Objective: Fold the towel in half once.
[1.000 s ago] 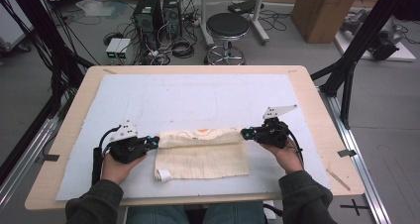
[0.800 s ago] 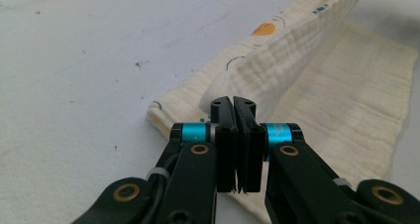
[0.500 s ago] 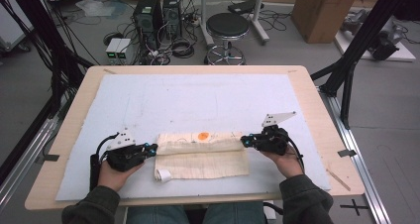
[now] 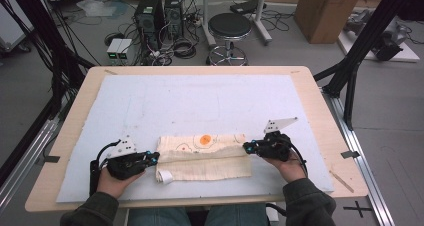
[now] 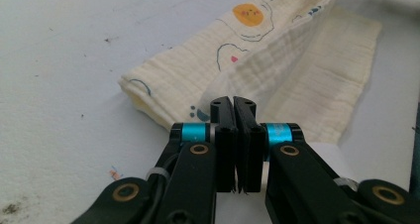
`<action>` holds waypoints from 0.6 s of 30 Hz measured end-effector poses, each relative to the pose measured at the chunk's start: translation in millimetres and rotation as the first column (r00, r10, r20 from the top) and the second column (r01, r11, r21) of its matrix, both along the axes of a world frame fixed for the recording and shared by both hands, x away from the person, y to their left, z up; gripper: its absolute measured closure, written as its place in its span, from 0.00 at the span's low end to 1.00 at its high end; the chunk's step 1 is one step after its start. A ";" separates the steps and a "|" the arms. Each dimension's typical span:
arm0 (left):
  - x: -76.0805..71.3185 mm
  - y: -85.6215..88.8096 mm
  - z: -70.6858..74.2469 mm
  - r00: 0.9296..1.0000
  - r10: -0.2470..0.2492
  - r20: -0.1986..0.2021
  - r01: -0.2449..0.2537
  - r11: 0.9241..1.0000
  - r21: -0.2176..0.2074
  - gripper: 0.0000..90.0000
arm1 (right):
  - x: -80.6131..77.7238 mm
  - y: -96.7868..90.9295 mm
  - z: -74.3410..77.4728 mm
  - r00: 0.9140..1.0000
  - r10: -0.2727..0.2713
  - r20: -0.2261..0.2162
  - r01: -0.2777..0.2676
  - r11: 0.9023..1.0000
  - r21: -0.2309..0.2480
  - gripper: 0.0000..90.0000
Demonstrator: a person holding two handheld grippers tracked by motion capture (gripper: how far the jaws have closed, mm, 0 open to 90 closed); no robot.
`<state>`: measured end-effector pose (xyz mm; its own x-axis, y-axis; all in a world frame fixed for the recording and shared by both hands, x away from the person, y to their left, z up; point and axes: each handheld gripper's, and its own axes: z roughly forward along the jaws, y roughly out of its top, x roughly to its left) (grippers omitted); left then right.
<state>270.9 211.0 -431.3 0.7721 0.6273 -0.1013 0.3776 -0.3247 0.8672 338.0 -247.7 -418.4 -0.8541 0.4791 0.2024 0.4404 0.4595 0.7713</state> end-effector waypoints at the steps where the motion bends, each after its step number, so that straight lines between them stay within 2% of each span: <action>1: -1.0 -0.4 0.0 1.000 -0.003 -0.002 0.003 1.000 -0.004 0.97 | -1.0 0.3 -0.3 1.000 0.000 -0.002 0.000 1.000 0.000 0.94; 18: -10.4 -0.9 -3.1 0.999 -0.051 -0.015 0.051 0.999 0.005 0.95 | -16.6 -4.8 -0.2 1.000 0.013 -0.007 -0.013 1.000 0.002 0.93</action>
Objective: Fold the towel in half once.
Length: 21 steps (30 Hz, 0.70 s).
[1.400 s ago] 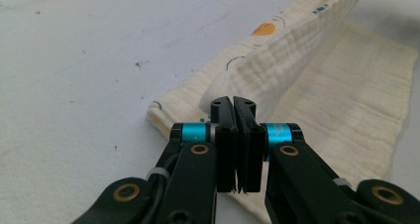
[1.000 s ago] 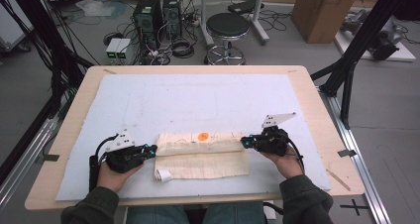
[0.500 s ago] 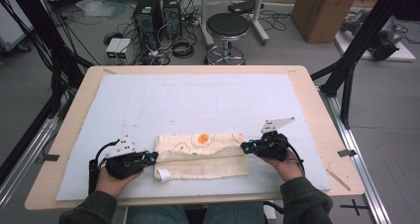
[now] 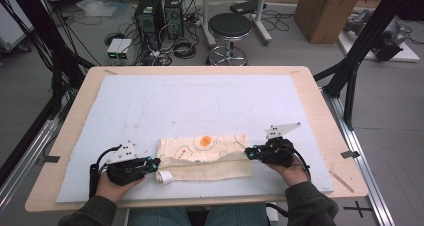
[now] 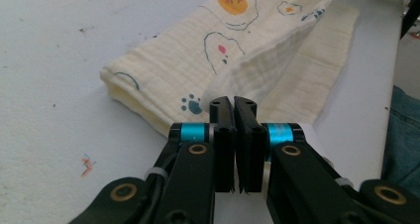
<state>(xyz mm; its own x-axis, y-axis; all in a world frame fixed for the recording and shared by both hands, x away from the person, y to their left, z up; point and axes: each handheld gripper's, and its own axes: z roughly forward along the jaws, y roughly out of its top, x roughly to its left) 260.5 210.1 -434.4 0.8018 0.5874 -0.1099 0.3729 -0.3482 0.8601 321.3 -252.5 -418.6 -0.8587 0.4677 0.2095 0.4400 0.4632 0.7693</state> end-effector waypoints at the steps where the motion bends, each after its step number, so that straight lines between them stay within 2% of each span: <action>1: -0.4 0.5 0.5 1.000 -0.002 0.000 0.002 1.000 -0.007 0.94 | -1.5 -0.3 0.3 1.000 0.003 0.000 -0.003 1.000 0.003 0.93; 5: -2.7 4.8 6.1 1.000 -0.007 -0.005 0.007 0.999 -0.047 0.75 | -10.9 1.2 3.7 0.999 0.047 -0.011 -0.047 0.999 0.019 0.83; 8: -4.7 6.6 9.5 1.000 -0.008 -0.005 0.008 0.997 -0.082 0.70 | -19.1 1.3 10.4 0.997 0.071 0.014 -0.071 0.997 0.032 0.80; 10: -4.3 4.2 10.1 1.000 -0.016 -0.004 0.016 0.996 -0.085 0.70 | -20.5 -0.1 14.1 0.997 0.074 0.026 -0.075 0.996 0.048 0.79; 14: -3.3 -4.7 7.7 0.998 -0.053 -0.020 0.052 0.997 -0.054 0.70 | -20.9 2.9 10.4 0.995 0.093 0.032 -0.093 0.996 0.006 0.75; 16: -3.1 -7.7 4.9 0.997 -0.075 -0.036 0.074 0.997 -0.025 0.69 | -21.2 5.2 3.4 0.993 0.115 0.029 -0.113 0.993 -0.038 0.75; 21: -2.2 -10.3 -1.2 0.989 -0.121 -0.081 0.123 0.992 0.014 0.66 | -22.2 5.3 -7.8 0.992 0.126 0.015 -0.123 0.987 -0.106 0.74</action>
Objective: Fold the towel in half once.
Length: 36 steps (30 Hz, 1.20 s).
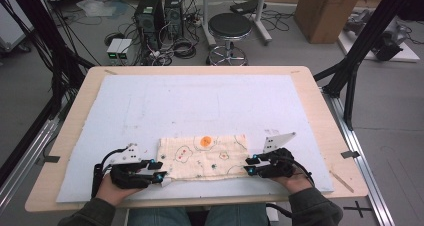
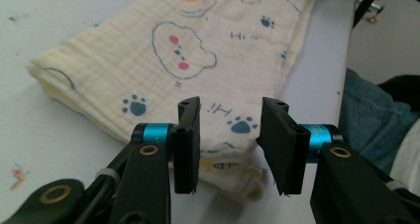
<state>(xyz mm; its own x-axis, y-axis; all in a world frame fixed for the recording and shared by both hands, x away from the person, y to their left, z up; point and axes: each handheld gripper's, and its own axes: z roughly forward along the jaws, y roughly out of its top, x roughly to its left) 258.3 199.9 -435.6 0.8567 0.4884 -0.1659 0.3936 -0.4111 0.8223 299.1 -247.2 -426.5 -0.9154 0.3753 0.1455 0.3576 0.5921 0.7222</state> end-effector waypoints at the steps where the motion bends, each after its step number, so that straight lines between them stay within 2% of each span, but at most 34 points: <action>1: 0.2 -0.4 -0.9 1.000 -0.003 -0.012 0.003 1.000 0.006 0.66 | 0.0 -0.6 -1.3 1.000 -0.005 -0.003 0.005 1.000 -0.005 0.74; 5: 1.1 -1.1 -3.5 1.000 -0.019 -0.017 0.020 0.999 0.048 0.65 | 0.6 -0.6 -5.1 1.000 0.010 0.003 -0.010 1.000 -0.028 0.75; 9: 1.5 -0.5 -4.1 1.000 -0.007 -0.010 0.008 0.998 0.058 0.76 | 0.7 0.8 -6.9 1.000 0.015 0.000 -0.015 0.999 -0.048 0.86; 13: 1.2 1.7 -3.2 1.000 0.002 0.004 -0.002 0.999 0.053 0.87 | 0.9 0.4 -5.2 1.000 0.016 -0.006 -0.016 0.999 -0.035 0.93; 19: 0.1 4.1 -1.1 1.000 0.008 0.017 -0.009 0.999 0.039 0.92 | -3.8 -0.2 3.3 1.000 0.017 0.007 -0.017 1.000 -0.001 0.94; 24: -0.4 6.7 0.8 1.000 0.013 0.023 -0.014 1.000 0.025 0.93 | -8.8 1.5 8.9 0.999 0.035 0.019 -0.035 0.999 0.020 0.94; 30: -2.6 8.6 1.5 1.000 0.005 0.022 -0.005 1.000 0.022 0.94 | -13.6 1.8 5.5 0.998 0.060 -0.008 -0.060 0.998 0.005 0.94; 32: -2.9 9.3 1.9 1.000 -0.013 0.018 0.013 1.000 0.016 0.93 | -14.9 1.4 2.9 0.998 0.063 -0.011 -0.063 0.998 -0.010 0.93; 34: -3.3 11.0 4.7 0.999 -0.031 0.018 0.031 0.999 -0.010 0.87 | -14.9 -0.2 2.5 0.997 0.069 -0.022 -0.069 0.998 -0.001 0.88; 36: -4.3 13.8 9.0 0.998 -0.055 0.014 0.055 0.997 -0.060 0.80 | -15.2 -3.2 6.5 0.997 0.074 -0.032 -0.073 0.997 0.031 0.83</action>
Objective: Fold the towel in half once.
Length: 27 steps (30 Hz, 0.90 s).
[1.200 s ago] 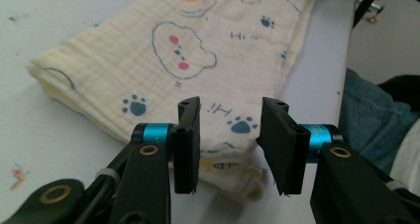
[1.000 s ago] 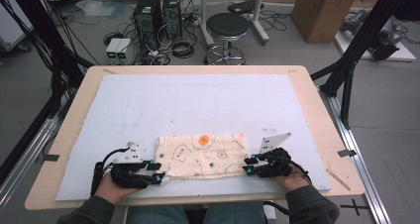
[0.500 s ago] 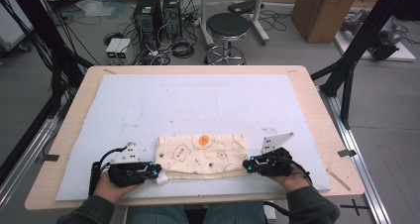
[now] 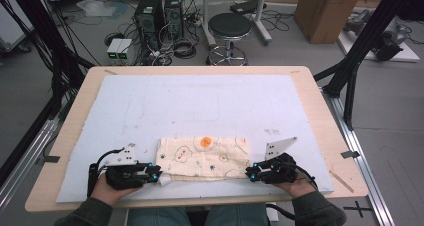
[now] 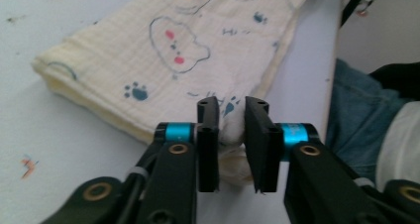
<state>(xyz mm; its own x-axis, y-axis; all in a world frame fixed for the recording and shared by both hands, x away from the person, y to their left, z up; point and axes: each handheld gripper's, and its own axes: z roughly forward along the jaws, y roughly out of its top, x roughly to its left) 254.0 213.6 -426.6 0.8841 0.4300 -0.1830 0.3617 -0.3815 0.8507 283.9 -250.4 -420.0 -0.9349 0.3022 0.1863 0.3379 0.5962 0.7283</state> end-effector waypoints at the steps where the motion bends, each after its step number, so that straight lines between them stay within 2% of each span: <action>1: -0.4 1.5 2.5 1.000 -0.009 -0.001 0.009 1.000 -0.024 0.76 | -0.1 -1.2 2.6 1.000 0.003 -0.004 -0.003 1.000 0.022 0.81; 2: -0.8 2.0 4.6 1.000 -0.014 -0.001 0.014 0.999 -0.047 0.73 | -0.2 -2.0 5.0 1.000 0.001 0.000 -0.001 0.999 0.037 0.81; 4: -0.3 0.2 6.4 1.000 -0.008 0.004 0.008 0.998 -0.057 0.73 | 0.5 -0.9 8.0 1.000 0.002 0.000 -0.002 0.998 0.056 0.80; 8: 6.7 -11.1 1.0 1.000 0.014 -0.001 -0.014 1.000 -0.007 0.84 | 8.1 12.0 2.8 1.000 -0.001 -0.007 0.001 0.999 0.038 0.81; 10: 8.5 -17.2 -1.7 1.000 0.011 -0.009 -0.011 1.000 0.009 0.84 | 11.4 20.4 -0.8 1.000 0.015 -0.012 -0.015 1.000 0.020 0.78; 13: 9.4 -22.0 -5.8 1.000 0.003 -0.012 -0.002 0.998 0.064 0.86 | 11.9 32.1 -2.3 0.999 0.042 -0.012 -0.042 0.999 0.009 0.78; 17: 10.6 -21.0 -12.4 0.999 0.016 -0.034 -0.012 0.993 0.117 0.90 | 14.7 43.8 -9.9 0.998 0.059 -0.023 -0.060 0.998 -0.018 0.79; 20: 10.5 -17.9 -14.9 0.999 0.026 -0.043 -0.021 0.991 0.129 0.90 | 14.4 47.3 -16.6 0.997 0.064 -0.037 -0.066 0.997 -0.050 0.85; 27: 9.7 -14.7 -17.2 0.999 0.039 -0.039 -0.032 0.988 0.150 0.91 | 14.5 40.3 -19.3 0.996 0.071 -0.045 -0.073 0.997 -0.038 0.95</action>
